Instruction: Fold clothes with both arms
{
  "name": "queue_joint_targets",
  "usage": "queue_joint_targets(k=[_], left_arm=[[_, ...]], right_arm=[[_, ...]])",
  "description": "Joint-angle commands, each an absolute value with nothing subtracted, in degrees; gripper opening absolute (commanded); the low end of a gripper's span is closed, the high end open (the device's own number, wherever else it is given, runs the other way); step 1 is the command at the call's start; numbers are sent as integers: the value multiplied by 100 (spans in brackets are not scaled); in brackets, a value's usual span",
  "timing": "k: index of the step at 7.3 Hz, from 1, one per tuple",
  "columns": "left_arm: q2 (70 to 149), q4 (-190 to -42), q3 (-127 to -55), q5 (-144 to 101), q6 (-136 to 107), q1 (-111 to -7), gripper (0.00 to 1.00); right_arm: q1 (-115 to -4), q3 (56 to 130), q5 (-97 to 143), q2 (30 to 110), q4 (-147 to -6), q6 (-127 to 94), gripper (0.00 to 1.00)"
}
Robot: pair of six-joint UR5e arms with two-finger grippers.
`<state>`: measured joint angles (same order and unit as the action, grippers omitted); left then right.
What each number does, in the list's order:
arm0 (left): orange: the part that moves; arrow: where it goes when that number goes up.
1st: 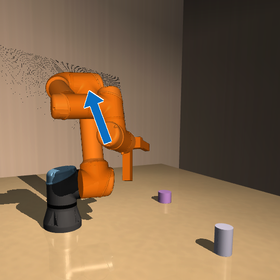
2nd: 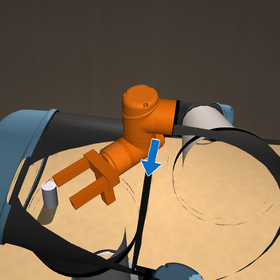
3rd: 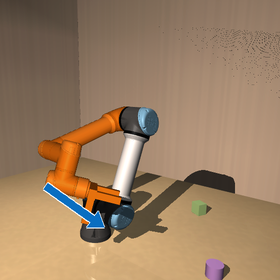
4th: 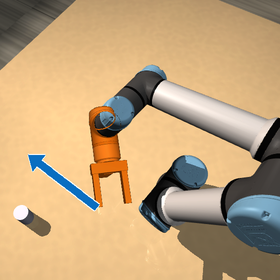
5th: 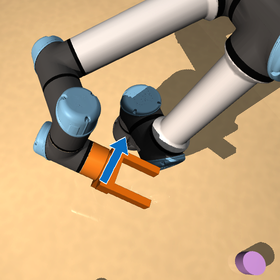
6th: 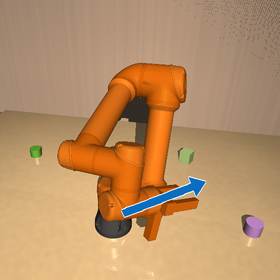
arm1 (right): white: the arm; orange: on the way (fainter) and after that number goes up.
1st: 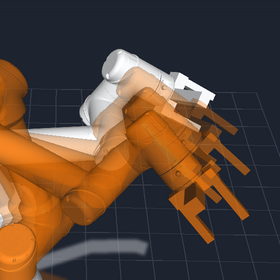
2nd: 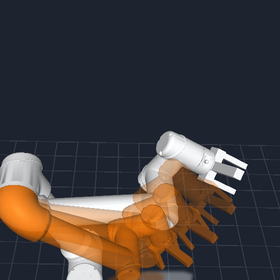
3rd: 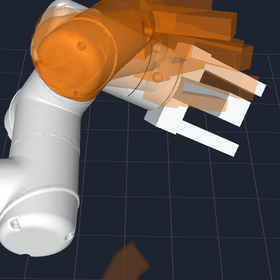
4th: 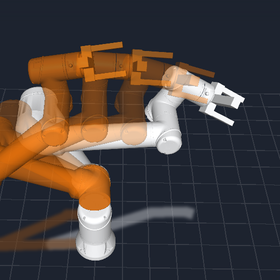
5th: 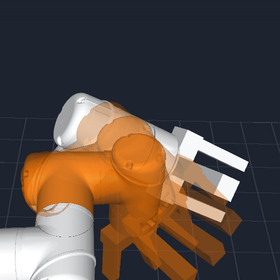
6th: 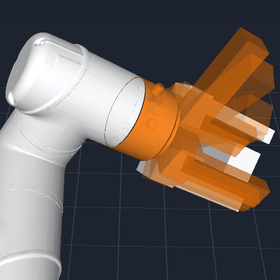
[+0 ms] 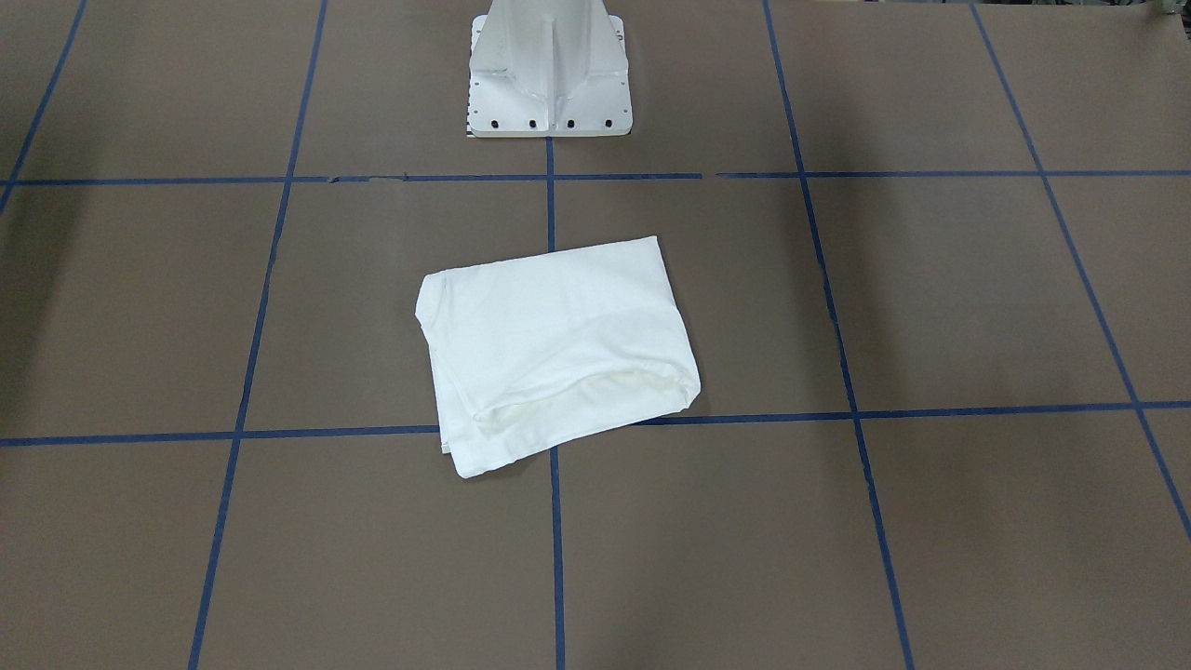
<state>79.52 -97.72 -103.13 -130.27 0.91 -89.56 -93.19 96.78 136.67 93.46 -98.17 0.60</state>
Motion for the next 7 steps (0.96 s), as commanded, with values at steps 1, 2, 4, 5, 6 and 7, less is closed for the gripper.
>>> queue_joint_targets(k=[1,2,4,5,6,7], left_arm=[[7945,-9808,-10354,-13052,-589,-8947,100],[7954,-9817,-10354,-13052,-589,-8956,100],[7954,-9826,-10336,-13060,-589,-8947,100],[7954,-9826,-10336,-13052,-580,-8947,100],[7954,-9826,-10327,-13060,-580,-8947,100],[7954,-9826,-10336,-13061,-580,-8947,100]], right_arm=[[-9316,9694,13676,9343,-9809,44,100],[-9316,9694,13667,9334,-9809,44,100],[-9316,9694,13676,9299,-9809,44,100],[-9316,9694,13676,9290,-9809,35,100],[-9316,9694,13667,9290,-9817,35,100],[-9325,9694,13667,9290,-9817,26,100]])
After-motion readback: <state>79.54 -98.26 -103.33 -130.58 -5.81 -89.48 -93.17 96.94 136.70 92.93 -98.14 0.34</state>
